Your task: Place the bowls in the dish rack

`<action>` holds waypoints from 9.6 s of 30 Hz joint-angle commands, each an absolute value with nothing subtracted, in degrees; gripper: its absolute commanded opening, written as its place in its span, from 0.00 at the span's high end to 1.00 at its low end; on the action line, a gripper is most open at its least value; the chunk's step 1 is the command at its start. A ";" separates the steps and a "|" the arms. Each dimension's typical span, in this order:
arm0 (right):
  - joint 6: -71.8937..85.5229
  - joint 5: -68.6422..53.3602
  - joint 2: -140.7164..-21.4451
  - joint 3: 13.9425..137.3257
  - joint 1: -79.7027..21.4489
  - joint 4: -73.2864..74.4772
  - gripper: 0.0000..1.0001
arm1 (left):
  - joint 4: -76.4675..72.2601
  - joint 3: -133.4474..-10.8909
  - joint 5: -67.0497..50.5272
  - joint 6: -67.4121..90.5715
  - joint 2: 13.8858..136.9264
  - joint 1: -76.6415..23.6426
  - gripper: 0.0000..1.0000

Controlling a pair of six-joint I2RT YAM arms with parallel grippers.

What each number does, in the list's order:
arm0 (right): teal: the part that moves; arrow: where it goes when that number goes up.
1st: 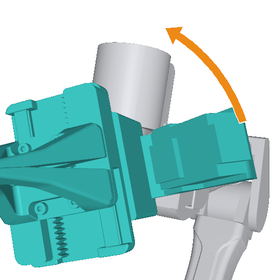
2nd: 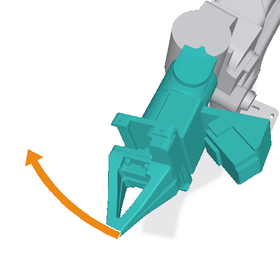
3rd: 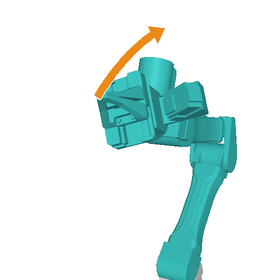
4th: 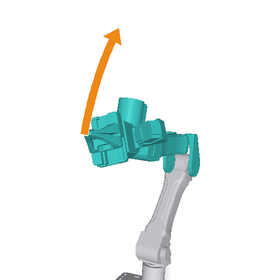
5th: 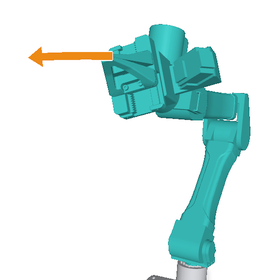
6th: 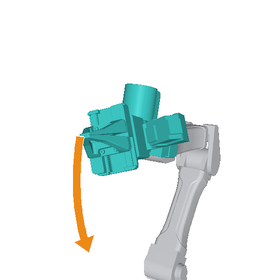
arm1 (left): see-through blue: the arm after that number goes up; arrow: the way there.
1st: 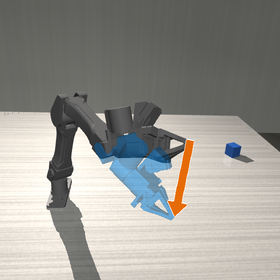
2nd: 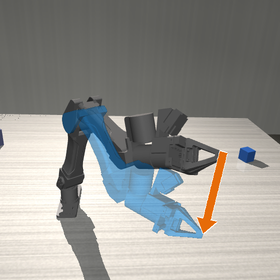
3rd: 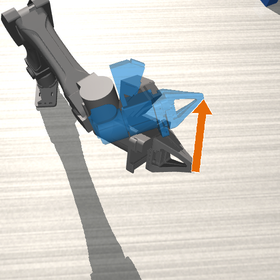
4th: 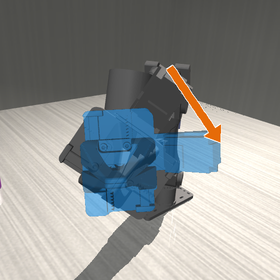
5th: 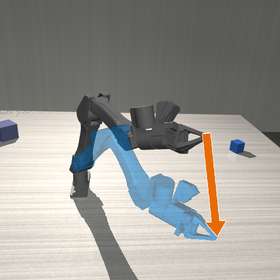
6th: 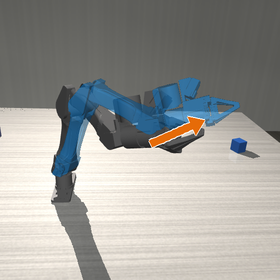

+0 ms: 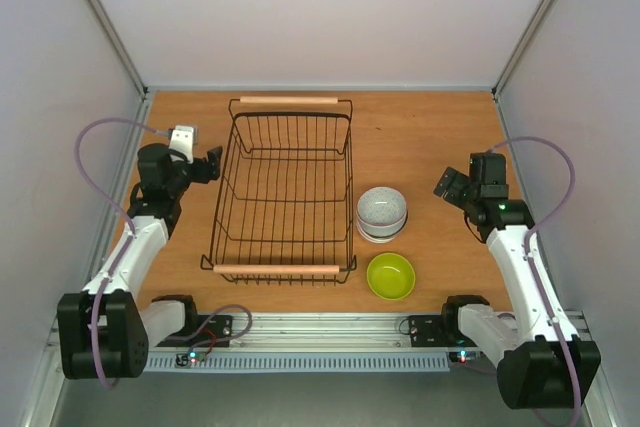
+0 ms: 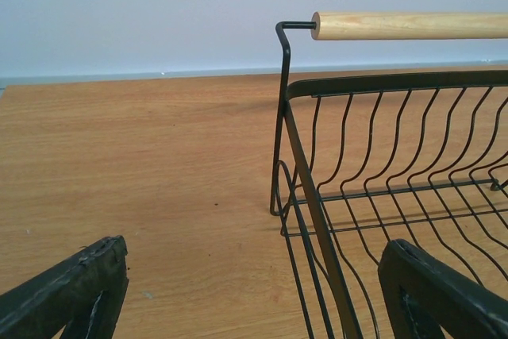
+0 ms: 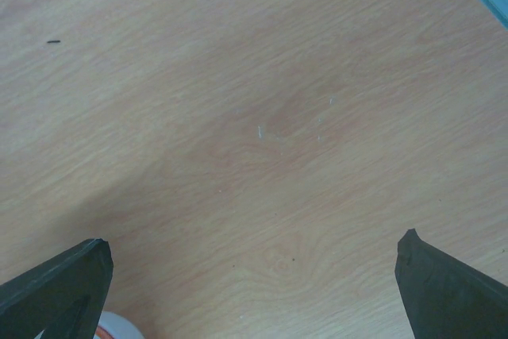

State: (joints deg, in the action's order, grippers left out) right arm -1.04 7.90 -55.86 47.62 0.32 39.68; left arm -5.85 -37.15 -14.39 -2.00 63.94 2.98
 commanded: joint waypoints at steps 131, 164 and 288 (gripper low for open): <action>-18.56 26.02 -108.36 123.36 -58.52 58.00 0.99 | 39.37 -63.03 -51.75 -14.45 75.69 -6.01 0.93; -1.54 -19.87 -80.38 74.06 -51.59 23.70 0.01 | 53.95 -62.53 -77.38 -36.63 80.18 -2.33 1.00; -7.42 37.85 -91.86 98.64 -50.07 66.44 0.10 | 4.53 -41.75 -36.36 -4.05 61.41 2.22 0.31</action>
